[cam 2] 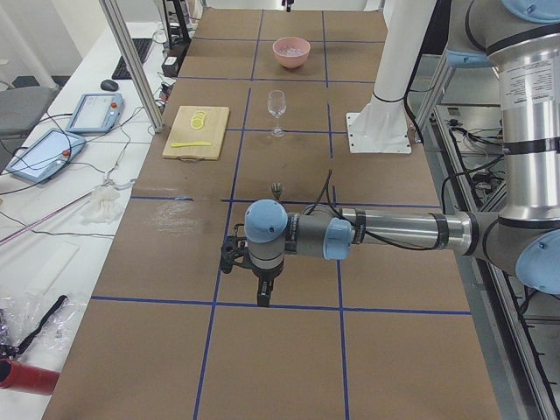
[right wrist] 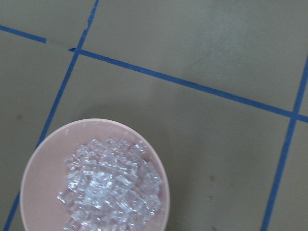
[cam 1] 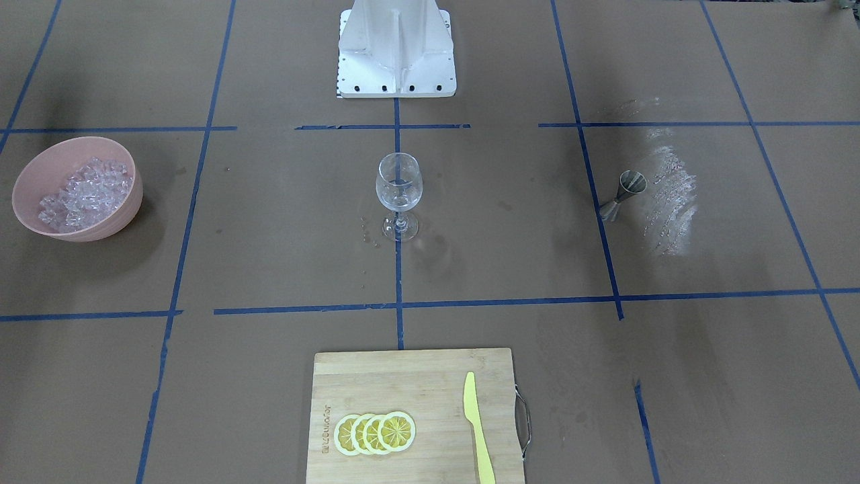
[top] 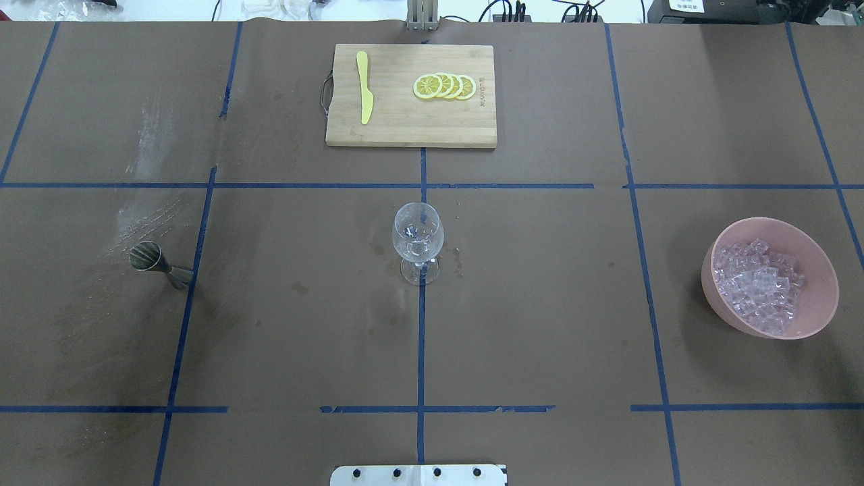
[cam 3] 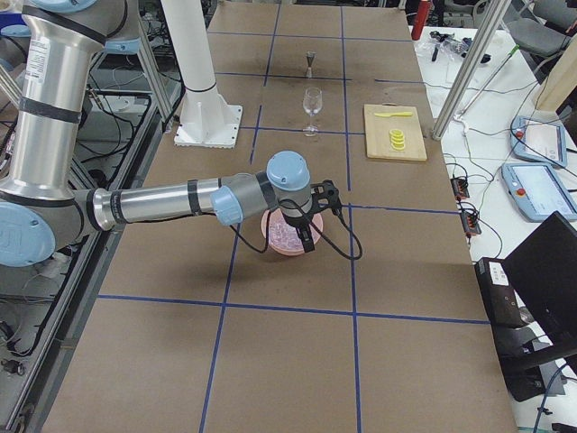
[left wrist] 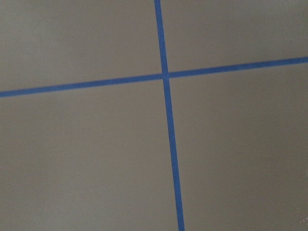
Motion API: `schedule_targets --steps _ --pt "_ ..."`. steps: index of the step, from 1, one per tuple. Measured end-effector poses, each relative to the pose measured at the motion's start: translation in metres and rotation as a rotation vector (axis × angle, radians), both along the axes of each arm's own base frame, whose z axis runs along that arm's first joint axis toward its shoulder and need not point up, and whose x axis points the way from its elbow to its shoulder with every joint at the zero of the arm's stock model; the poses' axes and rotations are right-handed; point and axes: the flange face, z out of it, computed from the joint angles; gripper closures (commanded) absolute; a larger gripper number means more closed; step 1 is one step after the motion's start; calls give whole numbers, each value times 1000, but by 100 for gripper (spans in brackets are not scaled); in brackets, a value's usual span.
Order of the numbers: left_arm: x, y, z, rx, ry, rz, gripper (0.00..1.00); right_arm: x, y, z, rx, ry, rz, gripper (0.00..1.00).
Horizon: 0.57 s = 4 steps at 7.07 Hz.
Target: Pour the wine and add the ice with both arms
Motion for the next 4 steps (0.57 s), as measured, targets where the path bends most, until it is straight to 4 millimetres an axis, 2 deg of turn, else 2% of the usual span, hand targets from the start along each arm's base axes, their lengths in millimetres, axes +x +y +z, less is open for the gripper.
schedule_targets --steps 1,2,3,4 --pt "0 0 -3 6 4 -1 0 -38 3 -13 -15 0 28 1" --pt "-1 -3 -7 14 5 -2 0 -76 11 -17 -32 8 67 1" --pt "-1 -5 -10 22 6 -3 0 -113 19 -14 -41 19 102 1" --pt "-1 -6 -13 28 6 -3 0 -140 26 -6 -39 25 126 5"
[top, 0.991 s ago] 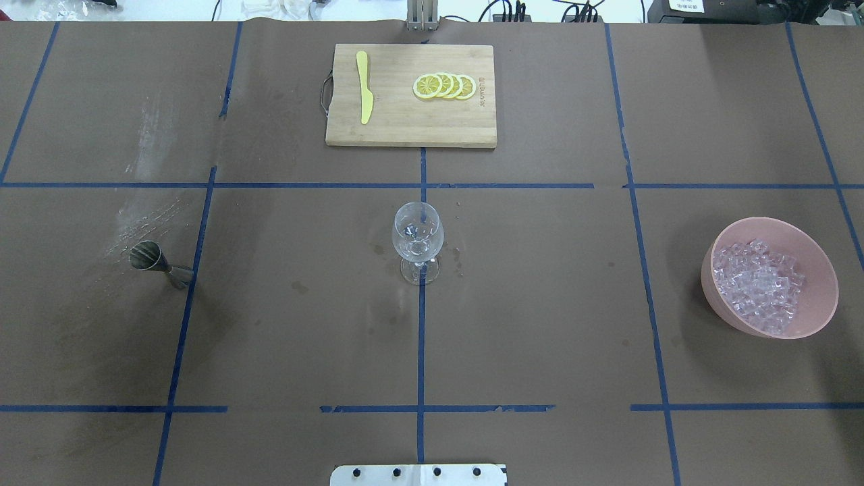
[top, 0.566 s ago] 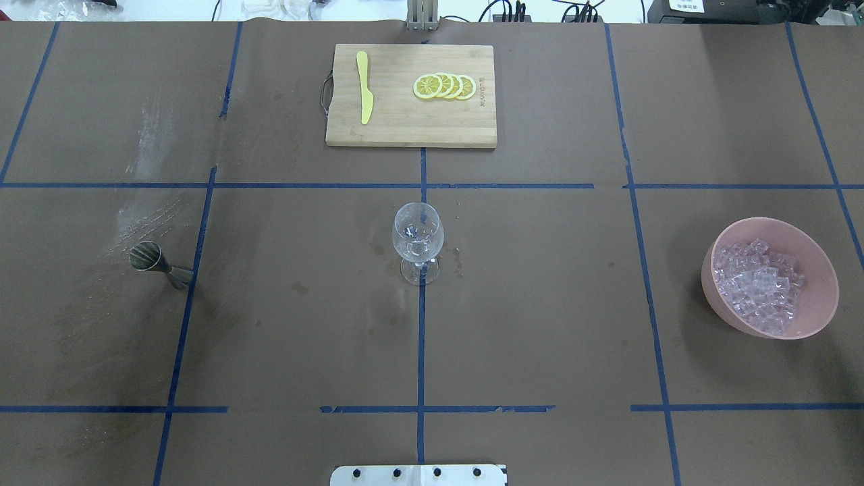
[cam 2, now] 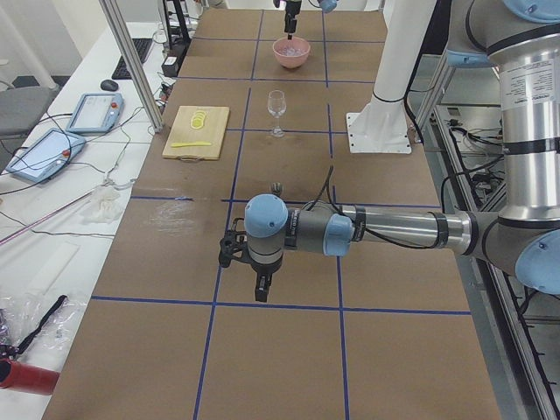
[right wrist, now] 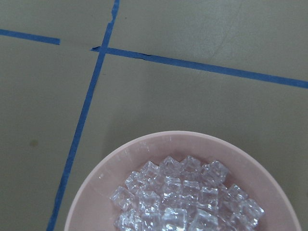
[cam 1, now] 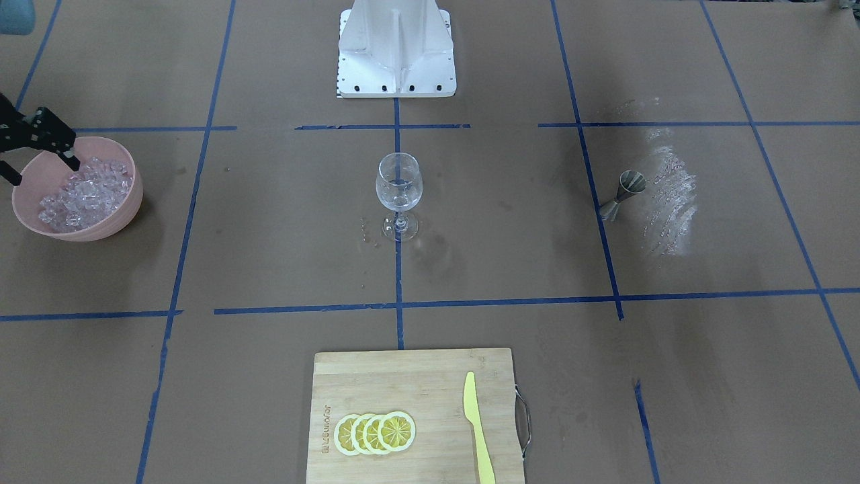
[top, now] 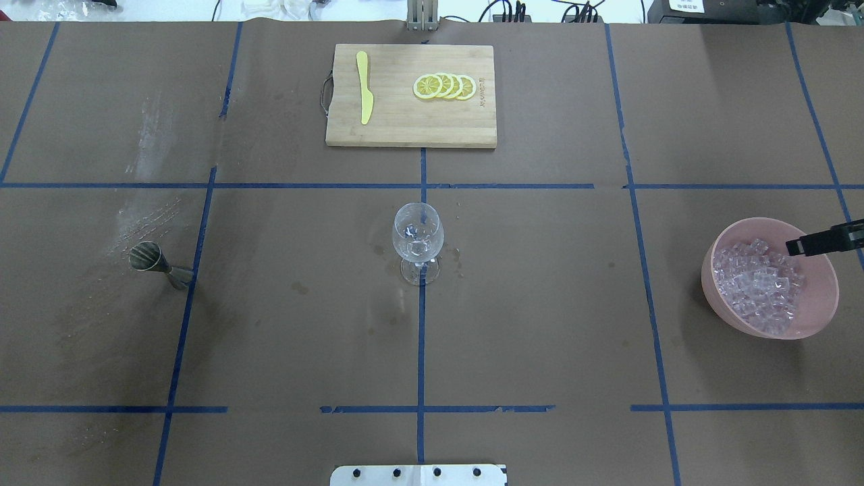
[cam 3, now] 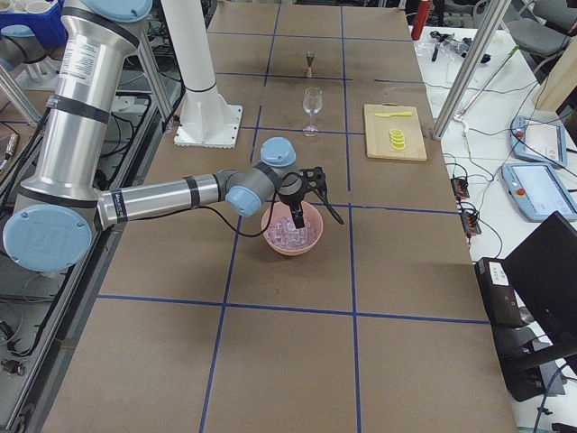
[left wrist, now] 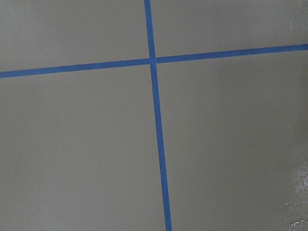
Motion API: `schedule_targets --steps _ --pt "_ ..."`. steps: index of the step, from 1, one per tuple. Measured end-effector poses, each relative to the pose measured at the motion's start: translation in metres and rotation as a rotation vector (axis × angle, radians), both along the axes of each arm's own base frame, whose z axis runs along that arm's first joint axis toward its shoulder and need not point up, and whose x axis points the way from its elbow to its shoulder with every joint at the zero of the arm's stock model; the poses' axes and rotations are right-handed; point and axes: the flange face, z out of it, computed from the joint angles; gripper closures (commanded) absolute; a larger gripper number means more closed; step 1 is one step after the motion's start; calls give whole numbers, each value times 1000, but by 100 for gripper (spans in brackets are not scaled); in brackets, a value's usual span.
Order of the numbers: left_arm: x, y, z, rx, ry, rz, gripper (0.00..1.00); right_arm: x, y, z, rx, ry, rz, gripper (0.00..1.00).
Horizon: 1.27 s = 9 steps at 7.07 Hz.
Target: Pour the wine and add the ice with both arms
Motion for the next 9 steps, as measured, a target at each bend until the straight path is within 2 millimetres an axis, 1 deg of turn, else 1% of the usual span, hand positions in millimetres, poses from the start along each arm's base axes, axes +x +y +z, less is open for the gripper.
schedule_targets --steps 1,2,3,4,5,6,7,8,9 --pt "0 -1 -4 8 0 0 0 -19 6 8 6 -1 13 11" --pt "0 -1 -6 13 0 0 0 -29 11 14 8 5 13 14" --pt "0 -1 -7 15 0 0 0 -34 16 20 9 21 11 23" --pt "0 -1 -8 17 0 0 0 -36 19 26 8 38 10 28" --pt "0 -1 -8 22 0 0 0 -36 23 31 5 50 6 30" --pt "0 -2 -9 31 1 0 0 -35 26 35 2 59 1 45" --pt "0 -2 -10 38 1 0 0 -35 28 38 -1 65 -4 87" --pt "0 -2 -10 41 1 0 0 -35 30 40 -3 68 -7 100" --pt "0 -2 -9 41 1 0 0 -35 30 40 -2 69 -9 100"
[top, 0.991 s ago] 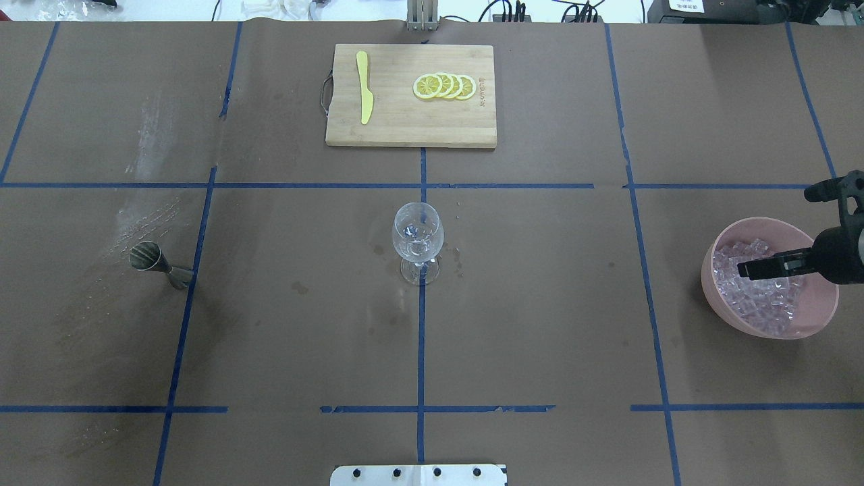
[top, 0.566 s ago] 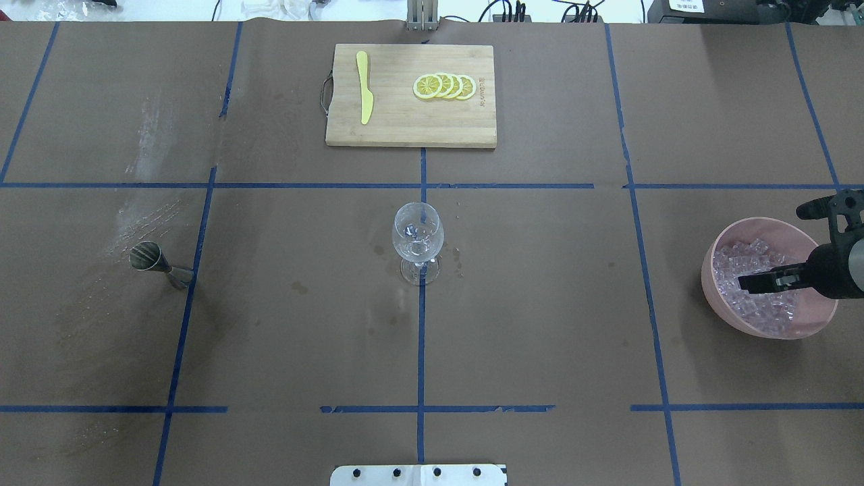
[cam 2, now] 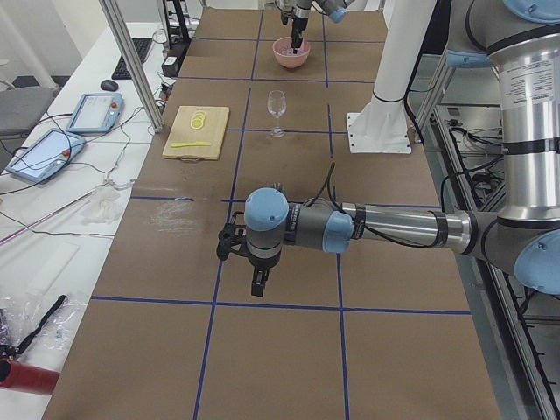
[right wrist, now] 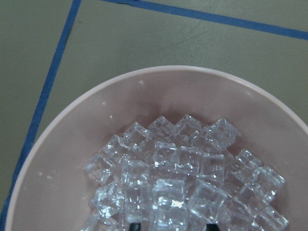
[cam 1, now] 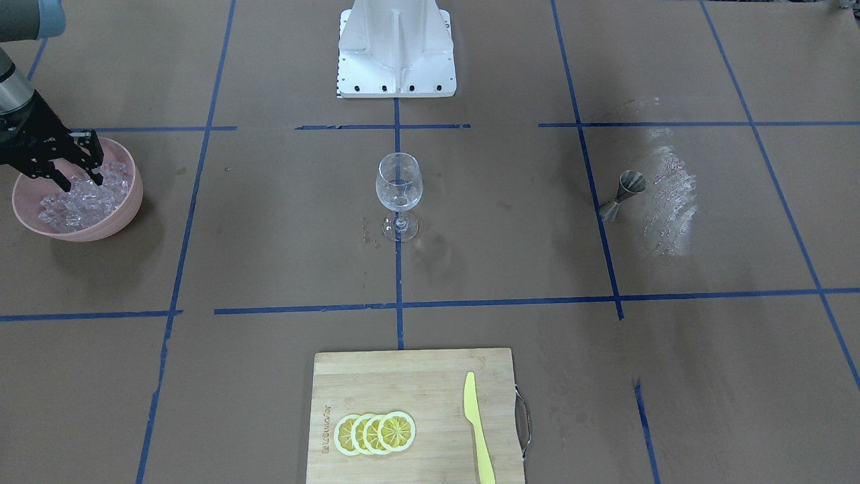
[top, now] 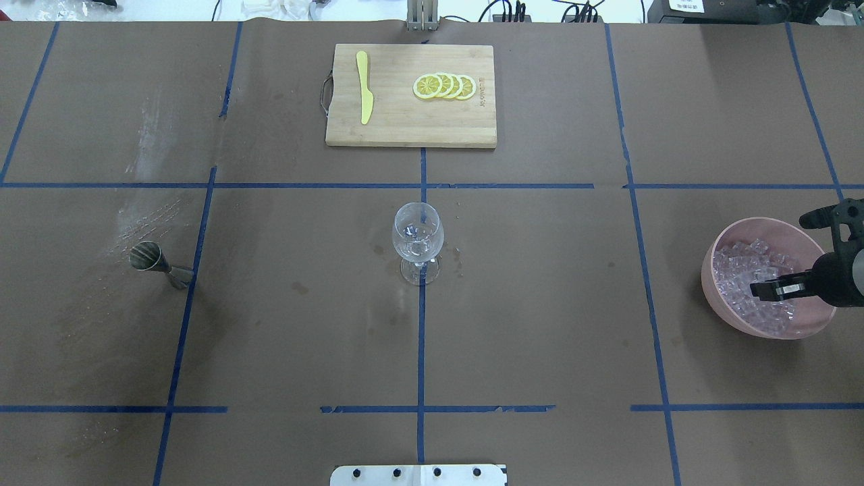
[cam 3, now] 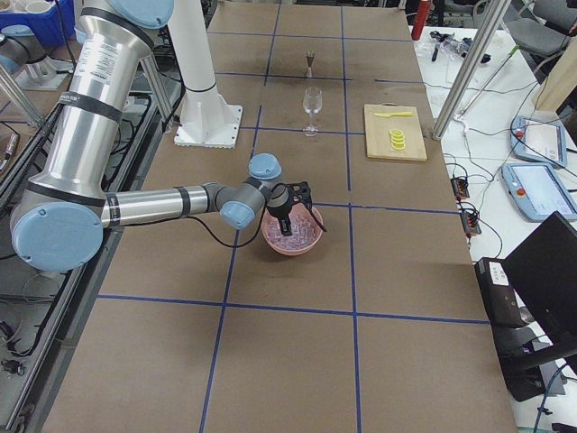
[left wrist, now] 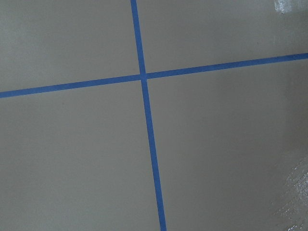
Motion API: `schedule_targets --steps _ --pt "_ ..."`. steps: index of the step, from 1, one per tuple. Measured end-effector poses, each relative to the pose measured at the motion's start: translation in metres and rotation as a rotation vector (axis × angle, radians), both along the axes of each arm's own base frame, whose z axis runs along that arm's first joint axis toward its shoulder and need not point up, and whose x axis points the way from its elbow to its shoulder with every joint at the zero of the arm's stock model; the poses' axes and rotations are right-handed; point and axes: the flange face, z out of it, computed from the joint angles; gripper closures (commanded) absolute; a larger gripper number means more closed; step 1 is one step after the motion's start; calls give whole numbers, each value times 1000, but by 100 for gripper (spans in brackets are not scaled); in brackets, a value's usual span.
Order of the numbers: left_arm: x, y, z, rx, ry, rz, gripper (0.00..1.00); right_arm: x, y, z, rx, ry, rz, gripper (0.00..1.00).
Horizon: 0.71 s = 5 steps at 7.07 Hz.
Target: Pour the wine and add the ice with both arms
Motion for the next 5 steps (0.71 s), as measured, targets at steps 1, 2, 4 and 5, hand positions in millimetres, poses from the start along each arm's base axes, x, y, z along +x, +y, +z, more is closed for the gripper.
schedule_targets --steps 1,2,4,5 --pt "0 0 0 0 0 0 0 -1 0 -2 5 -3 -2 100" --pt "0 0 1 -2 0 0 0 -1 -1 -9 13 -13 -8 100" --pt "0 0 2 -4 -2 0 0 1 1 -40 51 -59 -25 100" --pt "0 0 2 -4 -2 0 0 -1 1 -62 76 -91 -34 100"
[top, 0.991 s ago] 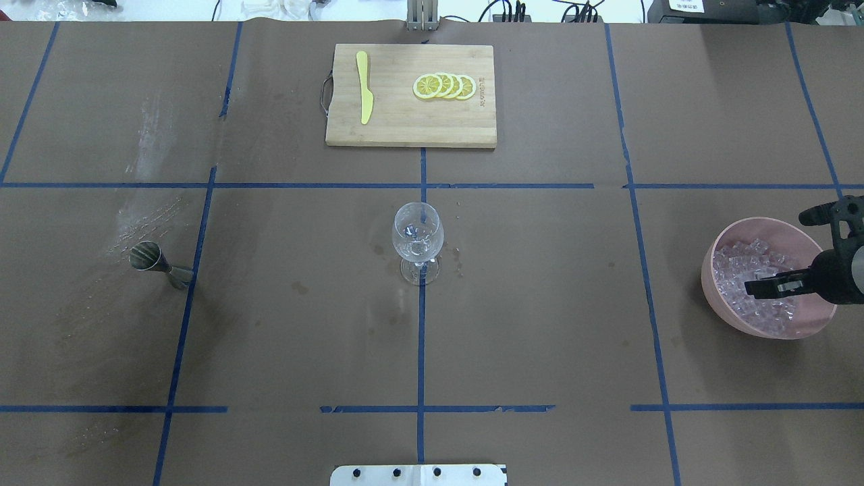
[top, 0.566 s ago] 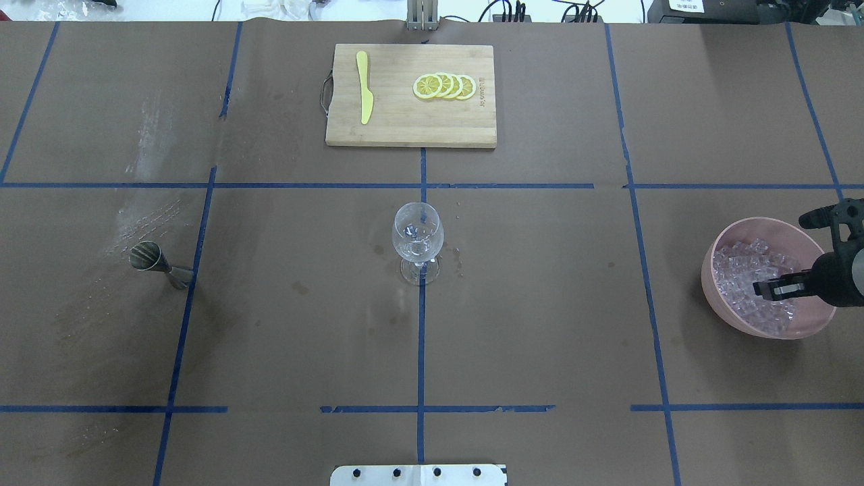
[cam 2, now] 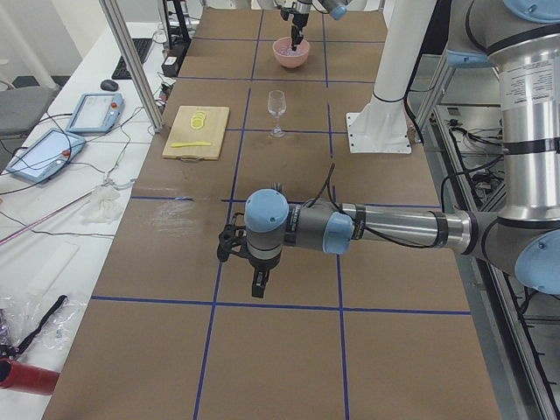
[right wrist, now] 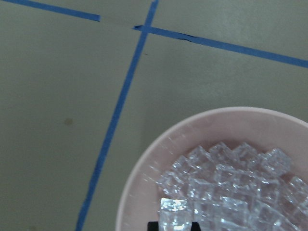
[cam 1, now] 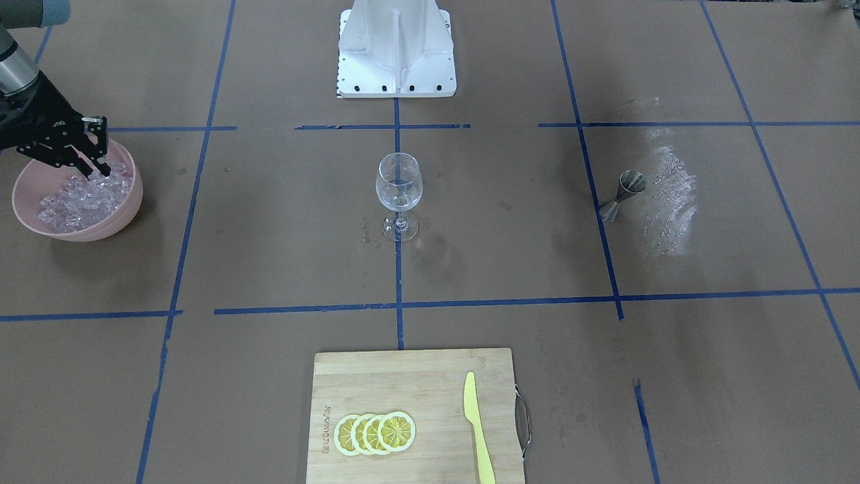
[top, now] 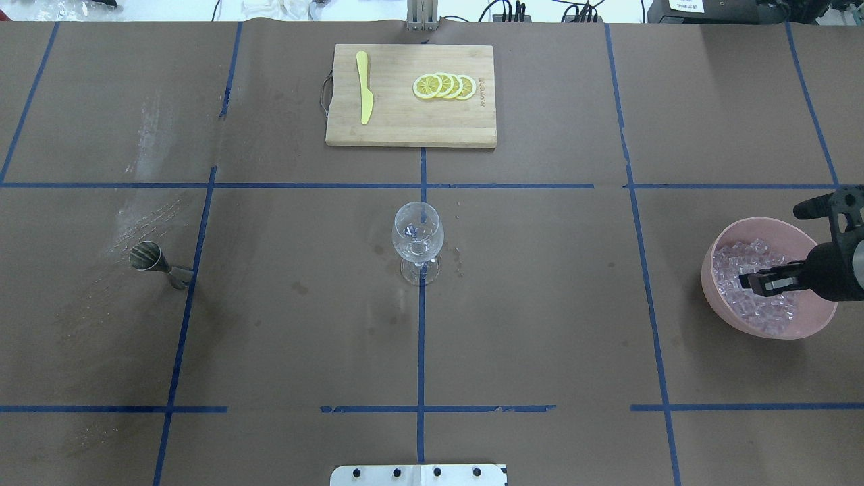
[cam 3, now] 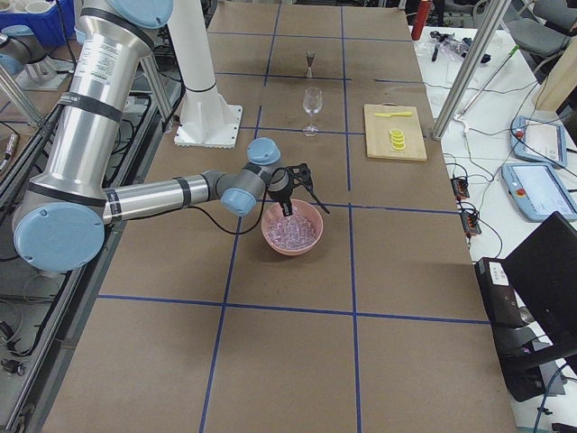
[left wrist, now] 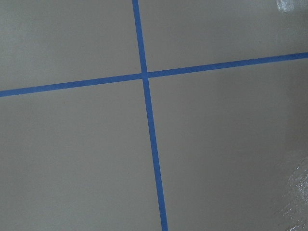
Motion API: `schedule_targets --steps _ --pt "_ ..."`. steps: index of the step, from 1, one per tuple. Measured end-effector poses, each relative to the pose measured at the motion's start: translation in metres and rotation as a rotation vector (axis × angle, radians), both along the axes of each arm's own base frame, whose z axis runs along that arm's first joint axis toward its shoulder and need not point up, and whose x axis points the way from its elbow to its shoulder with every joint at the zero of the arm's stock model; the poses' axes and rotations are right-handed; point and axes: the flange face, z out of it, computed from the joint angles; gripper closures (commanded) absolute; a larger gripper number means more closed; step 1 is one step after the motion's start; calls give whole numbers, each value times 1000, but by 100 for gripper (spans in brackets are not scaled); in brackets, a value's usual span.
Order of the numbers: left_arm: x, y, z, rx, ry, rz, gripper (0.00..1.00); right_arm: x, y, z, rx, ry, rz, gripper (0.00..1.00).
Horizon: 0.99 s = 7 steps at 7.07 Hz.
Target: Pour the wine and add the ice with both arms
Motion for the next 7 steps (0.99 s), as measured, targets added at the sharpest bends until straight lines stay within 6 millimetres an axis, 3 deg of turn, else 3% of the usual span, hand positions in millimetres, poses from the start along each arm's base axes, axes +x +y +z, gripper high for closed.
schedule_targets --steps 4,5,7 --pt "0 2 4 -11 -10 0 0 -32 -24 -114 16 -50 -19 100" --pt "0 3 6 -16 -13 0 0 -49 -36 -153 -2 -49 -20 100" --pt "0 2 5 -13 -15 1 0 -109 -46 -254 -87 -53 5 100"
